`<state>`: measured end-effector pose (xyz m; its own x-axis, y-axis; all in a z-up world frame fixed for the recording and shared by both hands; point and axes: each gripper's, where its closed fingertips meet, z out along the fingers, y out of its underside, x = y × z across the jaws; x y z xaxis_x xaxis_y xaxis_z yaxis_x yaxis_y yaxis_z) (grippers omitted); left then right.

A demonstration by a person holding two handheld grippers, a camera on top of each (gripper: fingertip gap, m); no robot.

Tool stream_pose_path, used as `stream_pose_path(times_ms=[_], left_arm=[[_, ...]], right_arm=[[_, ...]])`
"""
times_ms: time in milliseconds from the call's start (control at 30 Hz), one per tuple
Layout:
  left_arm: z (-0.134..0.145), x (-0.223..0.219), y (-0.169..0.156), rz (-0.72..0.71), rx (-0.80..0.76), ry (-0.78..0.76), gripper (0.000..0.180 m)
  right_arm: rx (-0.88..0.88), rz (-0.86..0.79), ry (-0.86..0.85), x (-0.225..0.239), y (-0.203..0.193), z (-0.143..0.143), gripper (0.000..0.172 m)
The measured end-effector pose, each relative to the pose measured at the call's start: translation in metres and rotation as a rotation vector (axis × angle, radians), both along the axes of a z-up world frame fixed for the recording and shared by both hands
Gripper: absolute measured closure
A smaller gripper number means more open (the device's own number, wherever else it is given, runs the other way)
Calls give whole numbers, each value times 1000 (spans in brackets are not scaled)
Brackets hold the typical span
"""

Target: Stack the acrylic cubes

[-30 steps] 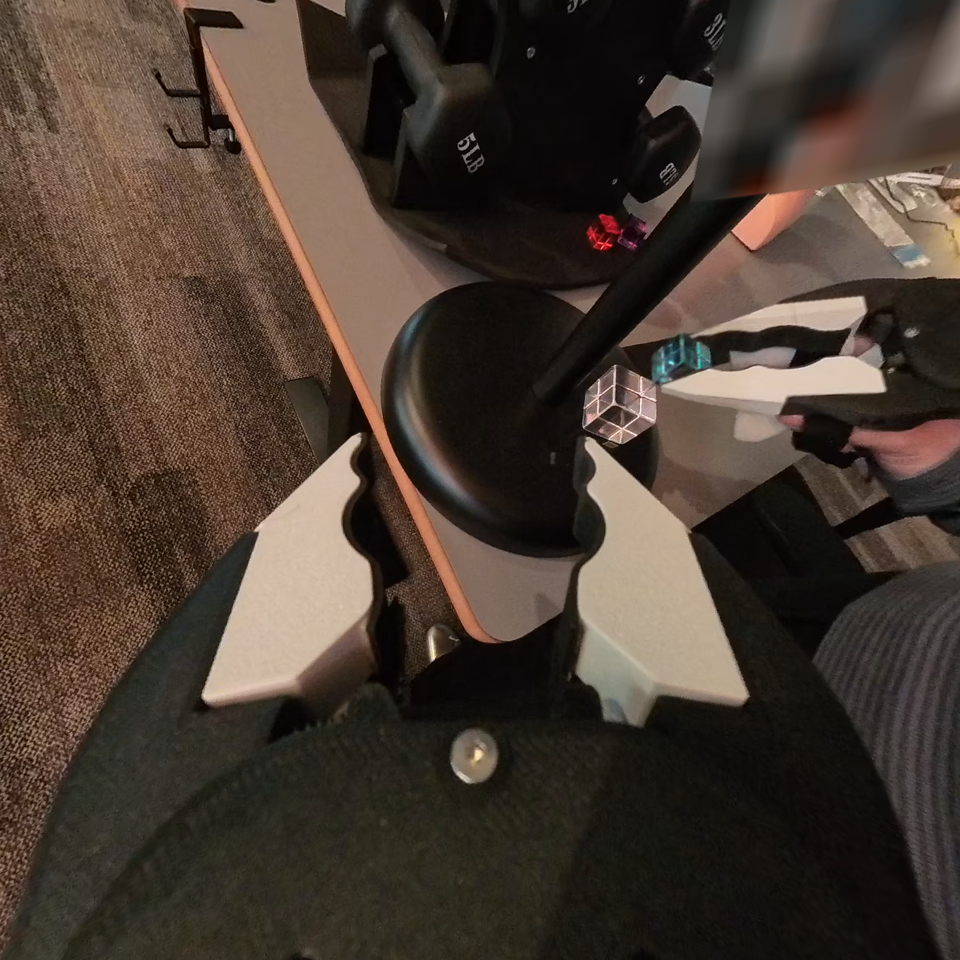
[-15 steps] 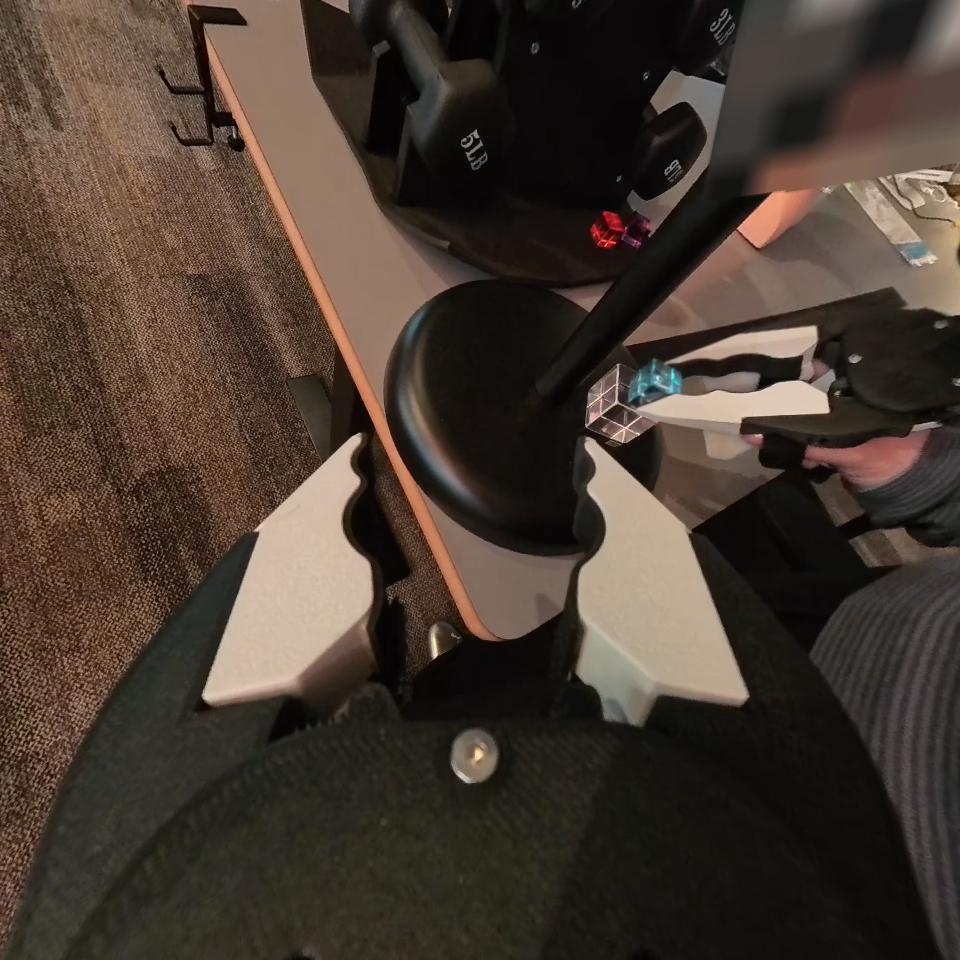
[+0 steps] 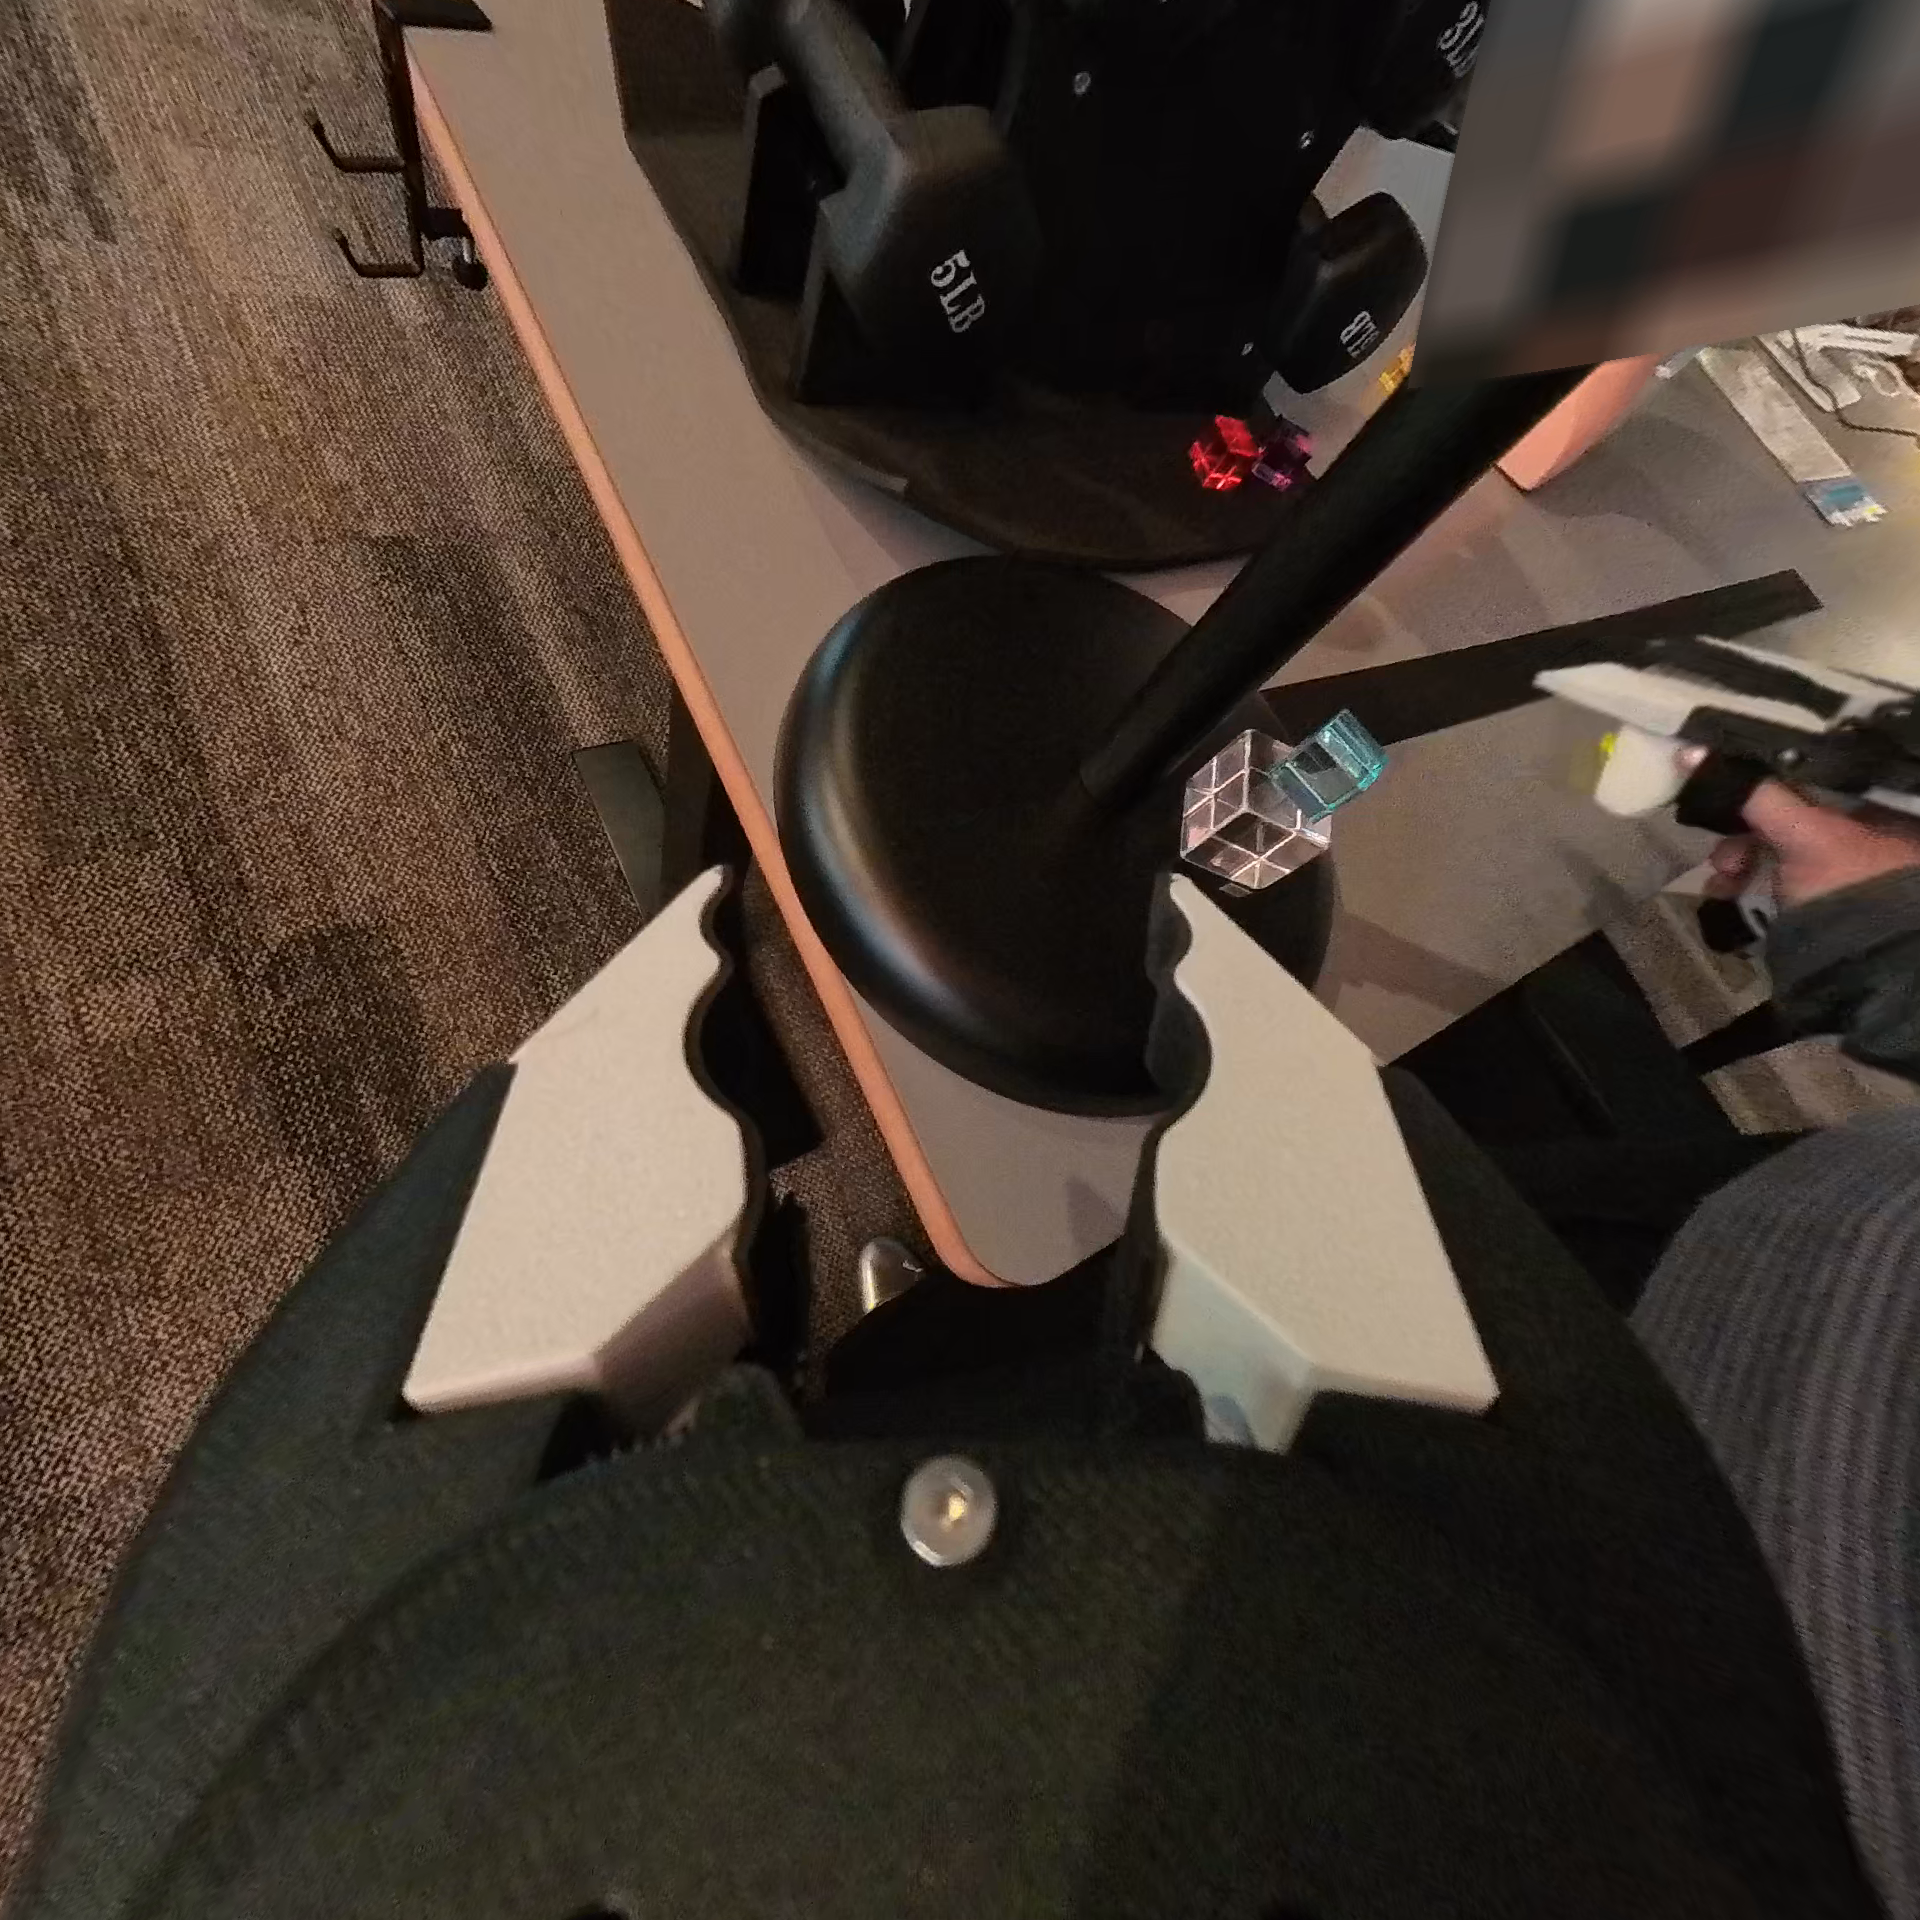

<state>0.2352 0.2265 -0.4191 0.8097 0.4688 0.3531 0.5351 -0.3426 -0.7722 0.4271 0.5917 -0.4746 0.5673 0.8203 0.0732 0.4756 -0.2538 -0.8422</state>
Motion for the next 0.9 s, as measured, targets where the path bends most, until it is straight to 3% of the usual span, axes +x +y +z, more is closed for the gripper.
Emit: stream_pose_path(times_ms=[67, 167, 267, 467, 500, 567, 700, 800, 900], left_arm=[[-1, 0, 2, -6, -1, -2, 103], [-1, 2, 7, -24, -2, -7, 103], [-1, 4, 13, -46, -6, -3, 103], [4, 3, 20, -61, -2, 6, 104], [4, 3, 21, -62, -2, 6, 104], [3, 4, 21, -64, -1, 2, 103], [3, 4, 19, -57, 0, 6, 104], [2, 4, 17, -47, 6, -3, 103], [2, 4, 15, -42, 7, -1, 104]], right_arm=[[-26, -268, -16, 54, 53, -14, 84], [-102, -502, -48, 106, 93, -40, 87], [-142, -600, -105, 129, 107, -59, 94], [-169, -625, -147, 133, 117, -73, 115], [-167, -612, -156, 132, 118, -75, 117], [-133, -568, -183, 128, 119, -75, 145], [-118, -403, -125, 86, 100, -59, 145], [-101, -93, -13, 12, 47, -20, 146], [-130, 312, 77, -58, -44, 25, 146]])
